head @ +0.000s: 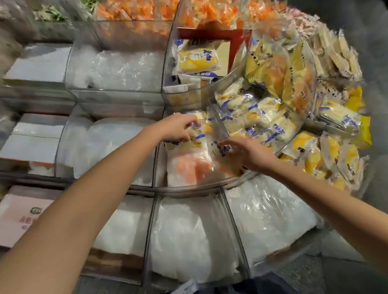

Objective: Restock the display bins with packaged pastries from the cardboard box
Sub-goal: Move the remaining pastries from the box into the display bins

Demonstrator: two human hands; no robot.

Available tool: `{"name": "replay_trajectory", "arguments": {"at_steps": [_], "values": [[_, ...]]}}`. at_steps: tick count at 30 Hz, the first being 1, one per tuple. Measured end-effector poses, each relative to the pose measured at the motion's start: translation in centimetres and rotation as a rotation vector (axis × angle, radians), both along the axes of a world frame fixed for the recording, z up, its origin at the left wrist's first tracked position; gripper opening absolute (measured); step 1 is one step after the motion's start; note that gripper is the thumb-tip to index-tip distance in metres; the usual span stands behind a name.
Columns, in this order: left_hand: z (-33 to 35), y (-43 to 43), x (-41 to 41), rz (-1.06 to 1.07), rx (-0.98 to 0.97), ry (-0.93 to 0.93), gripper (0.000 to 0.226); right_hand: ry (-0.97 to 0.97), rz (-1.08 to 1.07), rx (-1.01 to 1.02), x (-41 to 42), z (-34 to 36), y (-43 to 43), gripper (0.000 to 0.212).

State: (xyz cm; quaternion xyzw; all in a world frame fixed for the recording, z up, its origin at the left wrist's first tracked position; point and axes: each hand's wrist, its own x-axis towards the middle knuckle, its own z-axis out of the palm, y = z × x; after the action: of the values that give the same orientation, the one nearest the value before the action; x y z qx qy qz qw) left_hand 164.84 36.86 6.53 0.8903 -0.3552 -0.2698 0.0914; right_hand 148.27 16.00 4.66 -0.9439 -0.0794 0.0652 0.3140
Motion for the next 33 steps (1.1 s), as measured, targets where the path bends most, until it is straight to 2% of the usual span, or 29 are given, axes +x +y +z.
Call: {"name": "replay_trajectory", "arguments": {"at_steps": [2, 5, 9, 14, 17, 20, 24, 27, 30, 33], "values": [[-0.7, -0.6, 0.5, -0.076, 0.019, -0.010, 0.053, 0.002, -0.023, -0.014, 0.0, -0.2, 0.2, 0.045], [-1.7, -0.7, 1.0, -0.072, -0.025, -0.019, 0.057, 0.017, -0.034, -0.050, 0.7, -0.1, 0.6, 0.044], [-3.7, 0.3, 0.2, -0.173, -0.106, -0.256, 0.058, 0.038, 0.041, -0.087, 2.0, 0.8, 1.6, 0.042], [-5.3, 2.5, -0.9, -0.296, -0.031, -0.389, 0.074, 0.088, 0.138, -0.219, 3.9, 0.7, 2.1, 0.040], [-5.6, 3.2, -1.3, -0.248, 0.017, -0.484, 0.077, 0.115, 0.195, -0.248, 4.9, 0.4, 2.1, 0.041], [-6.0, 3.8, -1.7, -0.209, -0.029, -0.563, 0.078, 0.122, 0.253, -0.277, 6.4, 0.4, 2.5, 0.044], [-7.2, 4.6, -2.4, -0.217, -0.015, -0.644, 0.096, 0.114, 0.331, -0.316, 8.7, 0.2, 2.9, 0.049], [-6.9, 4.9, -2.7, -0.184, 0.018, -0.727, 0.090, 0.031, 0.410, -0.342, 9.4, -0.6, 3.6, 0.045], [-6.9, 5.2, -2.8, -0.112, 0.151, -0.744, 0.083, -0.171, 0.405, -0.518, 9.4, -1.8, 3.9, 0.043], [-7.2, 5.2, -3.4, -0.075, 0.193, -0.832, 0.083, -0.256, 0.335, -0.675, 7.4, -2.5, 4.7, 0.041]]}}
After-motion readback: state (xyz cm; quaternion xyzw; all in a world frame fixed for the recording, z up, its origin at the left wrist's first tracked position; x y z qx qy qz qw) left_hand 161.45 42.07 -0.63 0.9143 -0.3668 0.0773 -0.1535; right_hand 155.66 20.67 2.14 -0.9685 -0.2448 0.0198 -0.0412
